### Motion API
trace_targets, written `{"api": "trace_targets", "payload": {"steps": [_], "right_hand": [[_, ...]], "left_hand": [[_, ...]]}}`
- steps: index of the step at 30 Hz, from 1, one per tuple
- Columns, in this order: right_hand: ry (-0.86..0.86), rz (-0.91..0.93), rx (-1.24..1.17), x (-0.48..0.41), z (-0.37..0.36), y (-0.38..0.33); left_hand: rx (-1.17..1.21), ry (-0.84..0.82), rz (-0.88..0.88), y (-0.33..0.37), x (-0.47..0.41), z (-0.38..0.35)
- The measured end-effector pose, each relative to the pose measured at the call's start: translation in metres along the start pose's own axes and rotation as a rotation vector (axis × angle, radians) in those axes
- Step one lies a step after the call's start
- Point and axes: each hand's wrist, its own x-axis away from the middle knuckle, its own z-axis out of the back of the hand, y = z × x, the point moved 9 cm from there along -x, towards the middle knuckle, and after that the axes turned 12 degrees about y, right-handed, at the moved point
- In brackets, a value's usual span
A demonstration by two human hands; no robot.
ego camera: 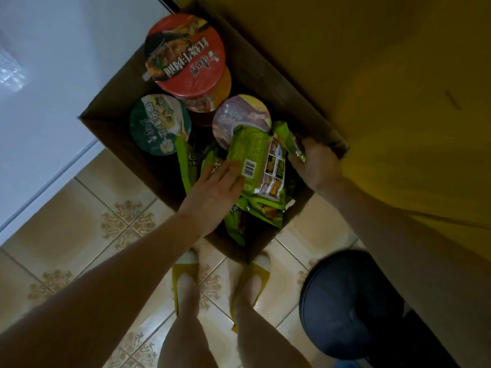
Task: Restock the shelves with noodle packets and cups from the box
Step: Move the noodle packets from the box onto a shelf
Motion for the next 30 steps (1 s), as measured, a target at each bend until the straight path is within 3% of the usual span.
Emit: {"api": "trace_targets", "payload": {"steps": [3,14,18,21,23,30], "right_hand": [[-0.078,-0.1,0.069,0.008,-0.02,0.016],[0.048,-0.167,0.19,-0.002,-0.03,0.024],[0.071,-0.141,0.204,-0.002,-0.032,0.024],[0.08,-0.135,0.195,-0.002,-0.032,0.025],[0.091,-0.132,0.184,-0.003,-0.031,0.025],[0.101,-0.126,0.116,0.0,-0.025,0.026]], "left_hand": [[-0.022,-0.037,-0.075,0.006,-0.01,-0.013],[0.161,-0.04,-0.186,-0.002,-0.017,-0.028],[0.071,-0.044,-0.224,0.007,-0.025,-0.033],[-0.006,-0.137,-0.247,0.017,-0.029,-0.045],[-0.061,-0.233,-0.238,0.018,-0.03,-0.053],[-0.012,-0.279,-0.128,0.012,-0.037,-0.045]]}}
